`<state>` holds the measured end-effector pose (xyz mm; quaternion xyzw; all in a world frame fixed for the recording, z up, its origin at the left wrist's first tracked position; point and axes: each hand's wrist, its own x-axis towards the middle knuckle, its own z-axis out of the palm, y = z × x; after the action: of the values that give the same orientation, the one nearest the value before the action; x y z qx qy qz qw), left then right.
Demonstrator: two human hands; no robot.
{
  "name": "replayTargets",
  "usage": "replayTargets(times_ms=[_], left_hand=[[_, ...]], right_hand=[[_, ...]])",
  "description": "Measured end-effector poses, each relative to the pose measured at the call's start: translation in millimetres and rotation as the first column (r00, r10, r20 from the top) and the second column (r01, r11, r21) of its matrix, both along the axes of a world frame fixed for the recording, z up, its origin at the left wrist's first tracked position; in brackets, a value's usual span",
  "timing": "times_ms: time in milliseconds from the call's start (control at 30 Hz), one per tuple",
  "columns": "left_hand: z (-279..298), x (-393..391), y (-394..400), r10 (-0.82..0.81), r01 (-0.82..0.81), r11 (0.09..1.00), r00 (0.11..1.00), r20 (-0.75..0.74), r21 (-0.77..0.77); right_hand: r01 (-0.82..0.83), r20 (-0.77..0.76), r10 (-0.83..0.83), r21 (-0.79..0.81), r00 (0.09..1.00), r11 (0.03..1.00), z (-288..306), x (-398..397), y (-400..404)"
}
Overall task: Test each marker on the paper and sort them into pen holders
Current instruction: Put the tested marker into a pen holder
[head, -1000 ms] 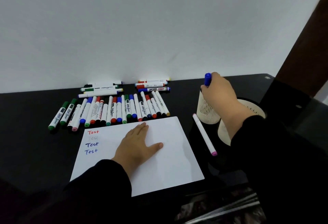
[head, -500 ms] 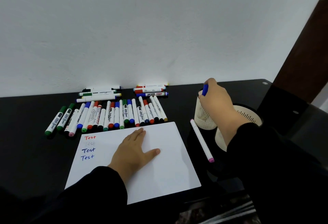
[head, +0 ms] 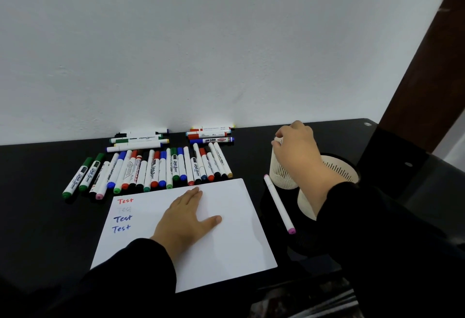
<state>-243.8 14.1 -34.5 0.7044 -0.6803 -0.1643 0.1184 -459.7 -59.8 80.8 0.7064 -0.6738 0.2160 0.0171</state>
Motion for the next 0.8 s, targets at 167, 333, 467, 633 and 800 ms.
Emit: replayTargets(times_ms=[167,333,467,633,800], left_hand=[[7,0,-2,-0.003,0.003,0.998,1.0,-0.013,0.055],[15,-1,-10,0.007,-0.005,0.999,0.999,-0.041,0.044],[16,10,-25,0.047,-0.057,0.995,0.993,-0.107,-0.088],[22,37,-67,0.071,-0.083,0.979,0.995,-0.072,-0.186],[21,63,-113,-0.009,0.013,0.991,1.0,0.027,-0.131]], right_hand=[[-0.107,-0.116,0.1,-0.051,0.988,0.993,4,11,12],[-0.201,-0.131,0.2,0.004,0.971,0.979,-1,33,10],[-0.238,-0.095,0.246,0.087,0.965,0.967,-17,59,-14],[-0.235,-0.09,0.26,0.219,0.962,0.947,-35,89,-70],[-0.211,-0.088,0.242,0.272,0.966,0.939,-57,105,-130]])
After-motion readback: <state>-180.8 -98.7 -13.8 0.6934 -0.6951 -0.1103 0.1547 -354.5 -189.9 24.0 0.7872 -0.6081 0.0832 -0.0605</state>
